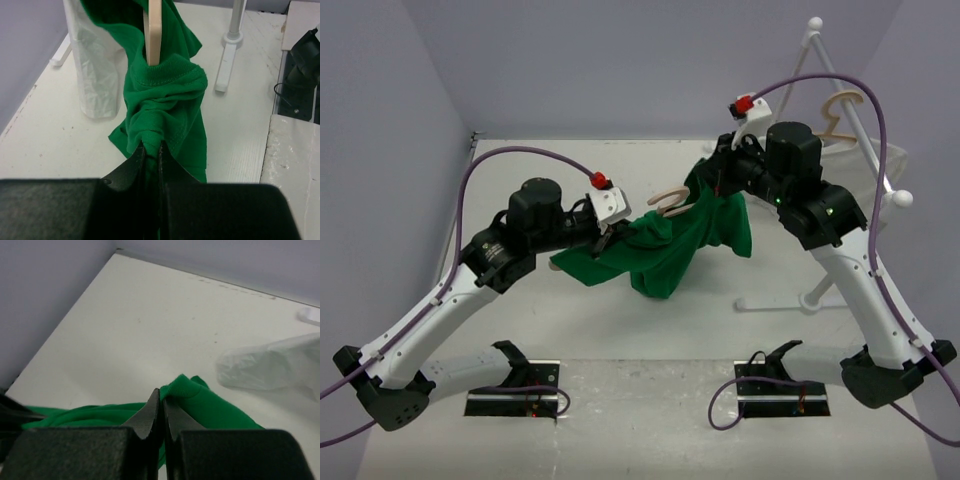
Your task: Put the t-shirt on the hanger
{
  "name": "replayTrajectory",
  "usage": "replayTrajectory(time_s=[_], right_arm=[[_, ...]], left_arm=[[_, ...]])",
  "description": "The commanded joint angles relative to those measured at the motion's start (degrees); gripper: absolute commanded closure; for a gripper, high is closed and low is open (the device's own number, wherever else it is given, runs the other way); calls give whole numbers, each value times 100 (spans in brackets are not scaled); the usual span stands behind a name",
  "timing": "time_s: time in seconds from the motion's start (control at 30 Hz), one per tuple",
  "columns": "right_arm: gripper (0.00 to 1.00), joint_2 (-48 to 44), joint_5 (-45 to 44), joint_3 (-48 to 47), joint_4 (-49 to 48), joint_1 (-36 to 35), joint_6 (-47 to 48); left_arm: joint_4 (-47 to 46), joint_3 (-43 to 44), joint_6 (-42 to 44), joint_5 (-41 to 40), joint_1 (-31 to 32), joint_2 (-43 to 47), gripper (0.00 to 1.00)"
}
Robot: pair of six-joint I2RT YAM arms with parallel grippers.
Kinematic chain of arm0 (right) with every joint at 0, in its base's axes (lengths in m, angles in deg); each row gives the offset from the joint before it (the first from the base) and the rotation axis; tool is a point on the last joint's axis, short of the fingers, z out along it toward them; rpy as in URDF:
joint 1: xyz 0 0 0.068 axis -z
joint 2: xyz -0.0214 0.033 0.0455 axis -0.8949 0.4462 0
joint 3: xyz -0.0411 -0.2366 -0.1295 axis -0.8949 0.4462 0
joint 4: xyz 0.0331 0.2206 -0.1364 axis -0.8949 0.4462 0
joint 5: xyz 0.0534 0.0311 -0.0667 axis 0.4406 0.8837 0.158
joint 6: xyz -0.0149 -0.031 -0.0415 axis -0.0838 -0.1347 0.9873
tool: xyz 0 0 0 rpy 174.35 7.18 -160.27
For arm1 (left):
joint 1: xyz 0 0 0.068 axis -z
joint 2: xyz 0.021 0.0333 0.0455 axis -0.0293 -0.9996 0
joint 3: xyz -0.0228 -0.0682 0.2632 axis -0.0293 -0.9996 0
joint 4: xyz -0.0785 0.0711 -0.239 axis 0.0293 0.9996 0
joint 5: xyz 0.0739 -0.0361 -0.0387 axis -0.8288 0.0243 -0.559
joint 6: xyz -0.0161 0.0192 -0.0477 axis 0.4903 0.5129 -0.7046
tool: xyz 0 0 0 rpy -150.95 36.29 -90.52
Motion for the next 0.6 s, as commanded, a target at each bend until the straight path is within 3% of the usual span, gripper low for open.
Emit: replayTrajectory(time_s=[0.0, 0.13, 0.27, 0.3, 0.37, 0.43, 0.5, 0.57], right_arm=[[100, 277, 2465, -710, 292, -375, 897], [100, 196, 3588, -626, 728, -553, 1499], [100, -462, 2355, 354, 264, -541, 1151], [97, -577, 2386, 472, 122, -537, 1111], [82, -654, 2500, 708, -44, -544, 970], [79, -602, 1884, 669, 12, -538, 833], [64, -581, 1468, 583, 58, -524, 707], [60, -686, 995, 525, 143, -419, 550]], left_arm=[[-263, 43, -11, -47, -5, -63, 100], [-594, 73, -376, -777, -14, -97, 100], [-945, 73, -876, -1590, -99, -93, 100], [-1045, 70, -950, -1571, -142, -85, 100], [-1248, 55, -1133, -1226, -207, -68, 100], [-1312, 122, -1151, -573, -227, -106, 100], [-1287, 193, -1158, -357, -233, -143, 100], [-1188, 286, -1151, -291, -261, -172, 100]])
